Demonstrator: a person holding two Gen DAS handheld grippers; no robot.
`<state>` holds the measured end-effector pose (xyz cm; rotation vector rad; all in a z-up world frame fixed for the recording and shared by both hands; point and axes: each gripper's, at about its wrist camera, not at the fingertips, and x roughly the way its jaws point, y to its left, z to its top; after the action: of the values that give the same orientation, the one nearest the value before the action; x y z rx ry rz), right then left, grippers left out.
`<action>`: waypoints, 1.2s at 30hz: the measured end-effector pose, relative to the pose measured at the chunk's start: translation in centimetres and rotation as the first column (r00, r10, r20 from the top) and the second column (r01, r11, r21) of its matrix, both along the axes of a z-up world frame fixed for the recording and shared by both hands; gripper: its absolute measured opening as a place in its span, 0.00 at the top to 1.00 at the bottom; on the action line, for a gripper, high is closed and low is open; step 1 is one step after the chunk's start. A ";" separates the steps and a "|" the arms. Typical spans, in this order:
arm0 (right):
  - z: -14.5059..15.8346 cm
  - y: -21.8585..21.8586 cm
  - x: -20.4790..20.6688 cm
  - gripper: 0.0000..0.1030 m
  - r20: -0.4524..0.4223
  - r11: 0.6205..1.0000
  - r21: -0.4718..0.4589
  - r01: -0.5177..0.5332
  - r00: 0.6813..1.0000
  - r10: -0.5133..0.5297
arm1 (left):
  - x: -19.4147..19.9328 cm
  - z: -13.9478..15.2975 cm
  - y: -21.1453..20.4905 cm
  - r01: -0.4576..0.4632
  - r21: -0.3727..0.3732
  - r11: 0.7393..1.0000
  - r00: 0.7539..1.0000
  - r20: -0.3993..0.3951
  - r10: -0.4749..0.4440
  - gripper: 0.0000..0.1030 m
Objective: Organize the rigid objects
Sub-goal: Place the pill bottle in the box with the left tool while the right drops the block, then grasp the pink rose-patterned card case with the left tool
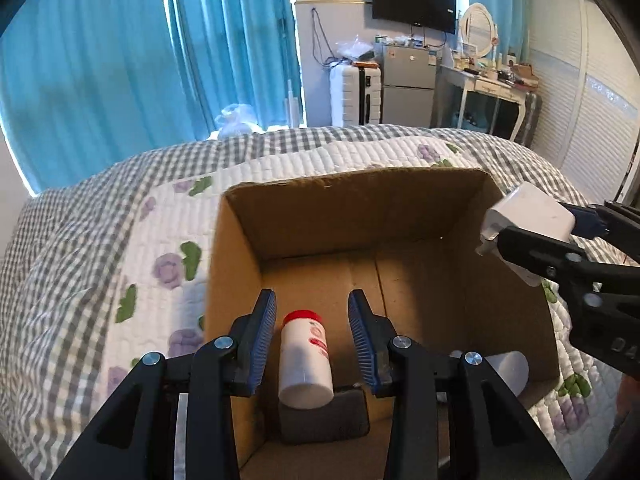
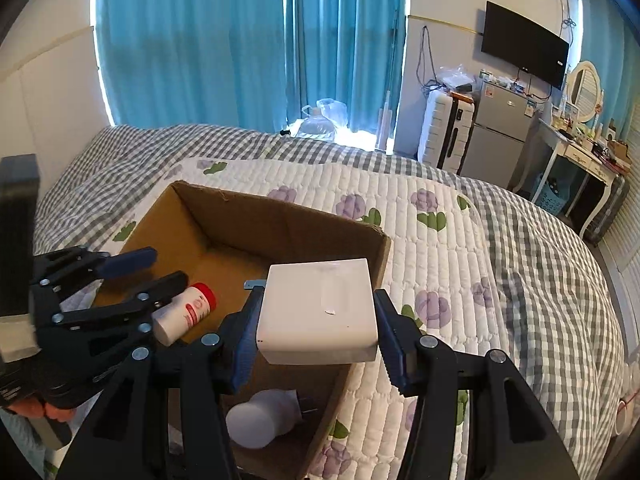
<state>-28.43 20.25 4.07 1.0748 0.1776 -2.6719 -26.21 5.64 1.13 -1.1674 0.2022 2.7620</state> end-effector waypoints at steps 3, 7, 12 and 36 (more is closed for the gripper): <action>-0.2 -0.9 -0.4 0.49 -0.010 1.000 0.018 -0.005 1.000 0.005 | 0.5 0.3 -0.5 -0.016 -0.012 1.000 1.000 -0.009 0.016 0.61; -1.6 -2.1 -1.6 0.49 0.002 1.000 0.030 0.000 1.000 0.000 | 0.8 0.1 -1.6 -0.040 -0.007 0.999 0.999 -0.006 0.040 0.61; -0.9 -2.0 -1.5 0.29 -0.035 0.999 -0.041 -0.006 0.999 0.005 | 1.7 0.4 -2.3 -0.031 0.022 0.999 0.999 -0.028 0.032 0.61; 0.4 0.3 17.5 0.25 -0.018 1.000 0.000 0.025 1.000 -0.025 | 16.3 3.1 -1.8 -0.031 0.017 0.999 0.999 -0.030 0.032 0.43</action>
<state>-10.93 20.58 4.45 1.0600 0.1685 -2.7044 -9.94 3.83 4.26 -1.1359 0.1658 2.8043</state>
